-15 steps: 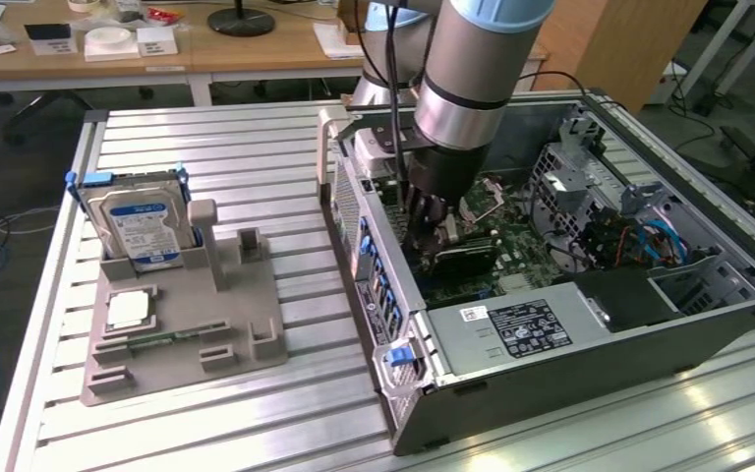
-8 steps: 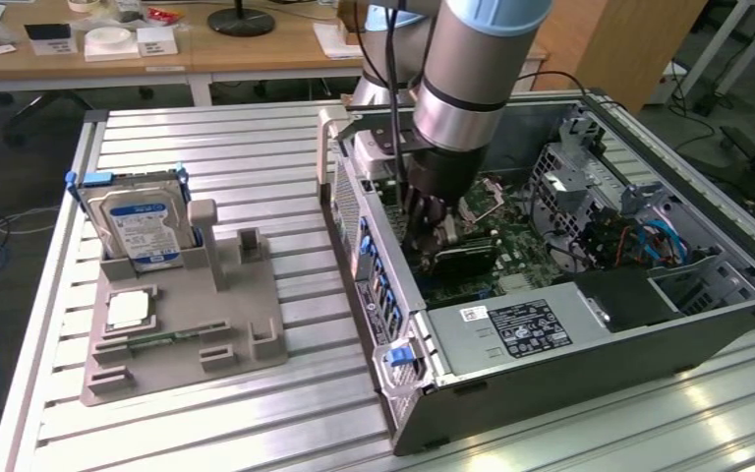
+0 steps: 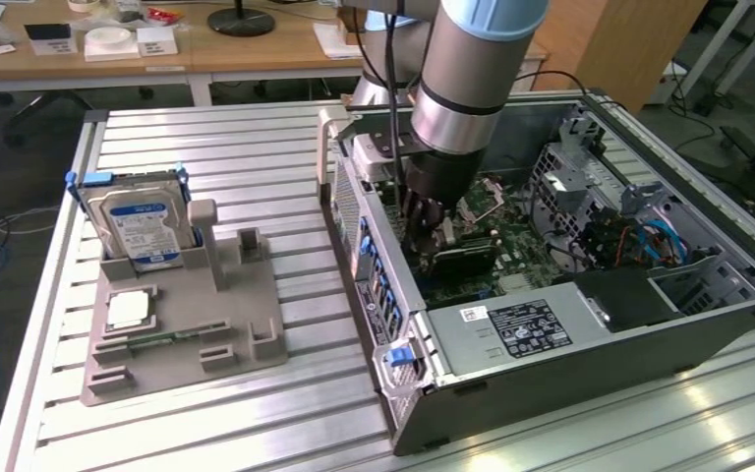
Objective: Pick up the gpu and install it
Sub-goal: 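Press down on the gpu until it lock into place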
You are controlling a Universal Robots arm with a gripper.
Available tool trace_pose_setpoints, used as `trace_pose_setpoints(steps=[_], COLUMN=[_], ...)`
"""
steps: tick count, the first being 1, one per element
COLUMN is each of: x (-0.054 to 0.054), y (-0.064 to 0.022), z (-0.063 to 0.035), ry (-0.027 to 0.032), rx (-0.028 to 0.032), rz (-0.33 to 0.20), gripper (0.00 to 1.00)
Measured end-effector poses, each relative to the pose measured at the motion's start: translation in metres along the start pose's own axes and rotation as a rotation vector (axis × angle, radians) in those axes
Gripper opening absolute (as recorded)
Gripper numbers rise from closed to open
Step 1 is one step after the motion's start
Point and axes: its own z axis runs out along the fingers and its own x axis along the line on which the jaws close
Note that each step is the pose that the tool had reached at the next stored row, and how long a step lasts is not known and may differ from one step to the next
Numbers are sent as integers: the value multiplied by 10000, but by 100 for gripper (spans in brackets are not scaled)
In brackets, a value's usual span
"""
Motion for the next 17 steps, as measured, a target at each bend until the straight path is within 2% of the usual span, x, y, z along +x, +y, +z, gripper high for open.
trace_pose_setpoints(steps=[2,7,13,17], x=[-2,-3,-3,5], y=[-1,5,1,-127], z=[-33,-144,-148,-152], ry=[-16,46,49,50], rx=[18,-3,-4,-4], rz=[-3,0,0,1], gripper=[10,10,10,10])
